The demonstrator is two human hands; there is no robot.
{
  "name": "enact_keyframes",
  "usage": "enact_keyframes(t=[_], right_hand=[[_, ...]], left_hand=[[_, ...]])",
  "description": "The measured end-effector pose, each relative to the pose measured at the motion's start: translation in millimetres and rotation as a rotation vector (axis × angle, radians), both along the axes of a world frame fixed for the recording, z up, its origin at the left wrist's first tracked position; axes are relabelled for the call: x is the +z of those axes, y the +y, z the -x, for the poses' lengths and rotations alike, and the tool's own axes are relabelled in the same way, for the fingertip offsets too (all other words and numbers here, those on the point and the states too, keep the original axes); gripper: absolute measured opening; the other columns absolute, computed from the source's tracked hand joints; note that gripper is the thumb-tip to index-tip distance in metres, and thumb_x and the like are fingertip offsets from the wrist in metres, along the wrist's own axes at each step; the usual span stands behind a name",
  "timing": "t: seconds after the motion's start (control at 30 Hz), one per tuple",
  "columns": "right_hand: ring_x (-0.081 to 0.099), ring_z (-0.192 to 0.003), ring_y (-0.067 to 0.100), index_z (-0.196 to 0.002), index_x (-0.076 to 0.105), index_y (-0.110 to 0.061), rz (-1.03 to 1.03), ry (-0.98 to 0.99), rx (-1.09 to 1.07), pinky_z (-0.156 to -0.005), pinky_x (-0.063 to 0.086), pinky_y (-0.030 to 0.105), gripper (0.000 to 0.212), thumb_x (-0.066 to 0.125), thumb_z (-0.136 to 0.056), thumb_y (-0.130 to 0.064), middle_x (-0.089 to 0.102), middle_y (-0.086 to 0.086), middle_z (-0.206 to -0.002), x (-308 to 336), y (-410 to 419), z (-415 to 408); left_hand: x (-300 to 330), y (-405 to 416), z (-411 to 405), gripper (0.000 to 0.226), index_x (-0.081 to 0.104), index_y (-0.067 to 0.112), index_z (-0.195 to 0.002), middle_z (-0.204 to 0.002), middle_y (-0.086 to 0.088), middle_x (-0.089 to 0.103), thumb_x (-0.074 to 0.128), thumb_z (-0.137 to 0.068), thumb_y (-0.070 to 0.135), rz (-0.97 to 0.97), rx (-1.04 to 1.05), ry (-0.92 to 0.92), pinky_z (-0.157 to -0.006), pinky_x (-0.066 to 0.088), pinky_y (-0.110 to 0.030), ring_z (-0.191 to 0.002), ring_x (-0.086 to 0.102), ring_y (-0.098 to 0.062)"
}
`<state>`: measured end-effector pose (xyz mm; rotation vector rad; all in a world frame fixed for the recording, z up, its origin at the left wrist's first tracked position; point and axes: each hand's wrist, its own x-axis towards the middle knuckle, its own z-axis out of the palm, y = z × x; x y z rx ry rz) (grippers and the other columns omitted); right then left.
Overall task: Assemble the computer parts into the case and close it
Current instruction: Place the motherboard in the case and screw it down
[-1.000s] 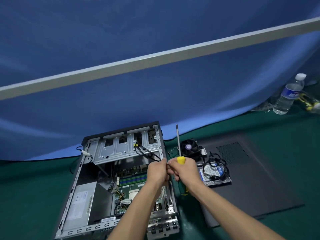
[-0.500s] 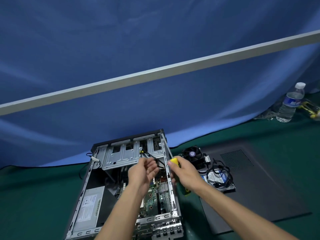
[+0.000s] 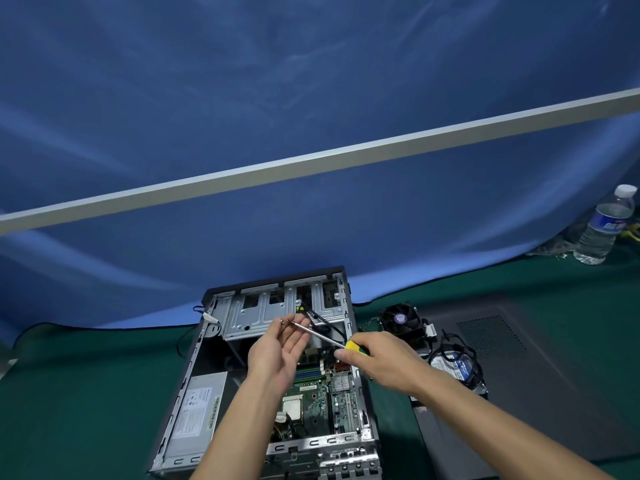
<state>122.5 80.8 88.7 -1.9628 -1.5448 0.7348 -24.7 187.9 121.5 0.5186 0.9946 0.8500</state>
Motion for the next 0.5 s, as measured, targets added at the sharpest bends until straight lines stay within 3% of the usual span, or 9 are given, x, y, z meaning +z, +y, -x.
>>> enact_keyframes(t=[0.2,0.37,0.5], right_hand=[[0.042,-0.04,0.0,-0.073,0.06,-0.025,0.038,0.112,-0.023,-0.048,0.033,0.023,0.042,0.053,-0.085,-0.064,0.051,-0.012,-0.048,0,7,6],[0.044,-0.039,-0.001,-0.077,0.062,-0.023,0.064,0.105,-0.038,-0.047,0.034,0.022,0.045,0.054,-0.083,-0.066,0.052,-0.014,-0.048,3,11,7],[0.039,-0.037,0.001,-0.071,0.062,-0.029,0.082,0.143,-0.067,-0.046,0.031,0.022,0.04,0.055,-0.082,-0.067,0.048,-0.014,-0.044,6,16,8]], left_hand=[[1,-1,8,0.028,0.06,-0.004,-0.087,-0.086,-0.019,0.068,0.043,-0.1,0.014,-0.094,0.014,0.154,-0.06,0.06,-0.031,-0.069,0.07,-0.022],[0,5,7,0.027,0.058,-0.005,-0.086,-0.086,-0.021,0.066,0.044,-0.1,0.012,-0.064,0.065,0.134,-0.057,0.058,-0.028,-0.076,0.066,-0.026],[0,14,5,0.027,0.059,-0.004,-0.085,-0.084,-0.019,0.067,0.043,-0.1,0.011,-0.076,0.009,0.134,-0.055,0.059,-0.026,-0.061,0.07,-0.019]])
